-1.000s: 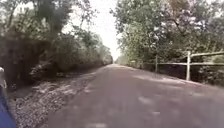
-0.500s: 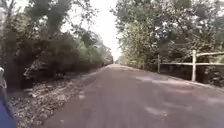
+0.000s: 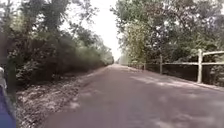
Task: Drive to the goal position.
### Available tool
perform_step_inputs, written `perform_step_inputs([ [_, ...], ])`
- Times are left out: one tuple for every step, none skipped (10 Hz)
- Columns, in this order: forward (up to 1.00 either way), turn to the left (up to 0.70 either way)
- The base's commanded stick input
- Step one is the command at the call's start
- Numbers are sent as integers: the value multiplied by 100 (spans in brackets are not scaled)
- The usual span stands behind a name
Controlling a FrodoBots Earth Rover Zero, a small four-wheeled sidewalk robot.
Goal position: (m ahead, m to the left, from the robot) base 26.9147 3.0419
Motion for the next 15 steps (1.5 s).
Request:
perform_step_inputs([
  [70,0],
  [70,0],
  [70,0],
  [70,0],
  [70,0],
  [70,0],
  [70,0],
  [70,0],
  [70,0],
  [70,0],
  [70,0],
  [70,0],
  [70,0],
  [70,0],
  [70,0],
])
